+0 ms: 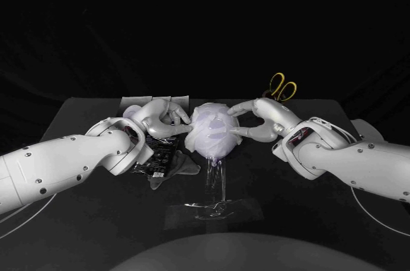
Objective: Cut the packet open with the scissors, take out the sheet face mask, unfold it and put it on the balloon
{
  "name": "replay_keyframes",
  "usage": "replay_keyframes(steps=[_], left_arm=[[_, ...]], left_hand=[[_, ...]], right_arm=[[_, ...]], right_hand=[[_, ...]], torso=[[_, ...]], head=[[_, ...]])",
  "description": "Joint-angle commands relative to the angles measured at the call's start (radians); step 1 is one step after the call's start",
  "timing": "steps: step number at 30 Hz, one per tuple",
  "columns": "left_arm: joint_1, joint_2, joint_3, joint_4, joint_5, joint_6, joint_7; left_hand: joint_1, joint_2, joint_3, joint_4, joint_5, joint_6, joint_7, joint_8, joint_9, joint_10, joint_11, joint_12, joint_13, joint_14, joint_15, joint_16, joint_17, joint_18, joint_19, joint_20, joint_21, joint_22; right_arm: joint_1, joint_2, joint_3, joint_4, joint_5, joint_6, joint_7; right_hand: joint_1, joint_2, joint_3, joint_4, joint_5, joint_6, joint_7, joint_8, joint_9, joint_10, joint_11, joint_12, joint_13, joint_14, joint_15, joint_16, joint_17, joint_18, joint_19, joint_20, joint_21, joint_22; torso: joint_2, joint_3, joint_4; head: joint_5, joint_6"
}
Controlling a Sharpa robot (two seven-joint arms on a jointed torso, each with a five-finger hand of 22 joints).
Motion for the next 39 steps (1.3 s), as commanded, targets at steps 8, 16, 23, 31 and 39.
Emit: replay_keyframes(steps=[8,16,23,31,39], left_arm=[[-0.001,0.010,0.001,-0.010,-0.005,0.012,-0.002],[-0.001,0.017,0.001,-0.018,-0.004,0.014,-0.010],[-0.002,0.022,0.000,-0.025,-0.004,0.023,-0.019],[-0.004,0.025,0.000,-0.027,-0.005,0.030,-0.020],[-0.004,0.025,-0.001,-0.026,0.000,0.025,-0.003]], left_hand=[[0.001,0.002,0.003,0.014,0.002,-0.001,0.002,-0.026,-0.015,0.012,0.000,0.005,0.003,0.011,0.000,0.006,0.010,-0.014,0.014,-0.002,0.014,0.014],[0.005,0.003,0.006,0.015,0.002,0.000,0.004,-0.034,-0.022,0.014,0.001,0.005,0.004,0.019,0.001,0.008,0.024,-0.017,0.025,-0.003,0.022,0.028],[0.012,0.008,0.014,0.015,0.002,0.006,0.004,-0.040,-0.027,0.017,0.002,0.005,0.004,0.025,0.001,0.010,0.033,-0.020,0.033,-0.003,0.029,0.040],[0.026,0.018,0.029,0.013,0.002,0.027,0.002,-0.045,-0.034,0.025,-0.001,0.004,0.004,0.036,0.000,0.013,0.050,-0.023,0.045,-0.003,0.040,0.057],[0.039,0.064,0.074,0.023,0.002,0.098,-0.019,-0.038,-0.041,0.044,-0.020,-0.002,0.003,0.041,-0.015,0.014,0.057,-0.024,0.051,-0.011,0.048,0.069]], right_arm=[[-0.001,0.001,0.000,0.002,-0.005,0.006,0.004],[-0.001,0.001,0.000,0.002,-0.004,0.006,0.004],[-0.001,0.001,0.000,0.002,-0.003,0.005,0.005],[-0.001,0.002,0.000,0.002,-0.001,0.006,0.006],[-0.001,0.002,0.000,0.001,0.000,0.006,0.007]], right_hand=[[0.009,-0.002,-0.005,-0.001,0.001,0.007,0.052,0.005,-0.001,0.003,0.001,-0.003,0.000,-0.007,0.002,-0.003,-0.001,0.013,-0.003,0.000,-0.003,-0.001],[0.009,-0.002,-0.005,-0.001,0.001,0.007,0.052,0.005,-0.001,0.003,0.001,-0.003,0.000,-0.007,0.002,-0.003,-0.001,0.013,-0.003,0.000,-0.003,-0.001],[0.009,-0.002,-0.005,-0.001,0.001,0.007,0.052,0.005,-0.001,0.003,0.001,-0.003,0.000,-0.007,0.002,-0.003,-0.001,0.013,-0.003,0.000,-0.003,-0.001],[0.009,-0.002,-0.005,-0.001,0.001,0.007,0.052,0.005,-0.001,0.003,0.001,-0.003,0.000,-0.007,0.002,-0.003,-0.001,0.013,-0.003,0.000,-0.003,-0.001],[0.009,-0.001,-0.007,0.000,0.001,0.008,0.052,0.005,-0.002,0.003,0.001,-0.002,0.000,-0.009,0.002,-0.003,-0.002,0.013,-0.003,0.000,-0.003,-0.003]], torso=[[0.001,0.0001,-0.0006],[0.000,0.0003,-0.0004],[0.000,0.0000,-0.0004],[0.000,-0.0002,-0.0002],[0.000,-0.0001,-0.0002]], head=[[0.000,-0.001],[-0.001,-0.003],[-0.002,-0.004],[-0.003,-0.006],[-0.003,-0.007]])
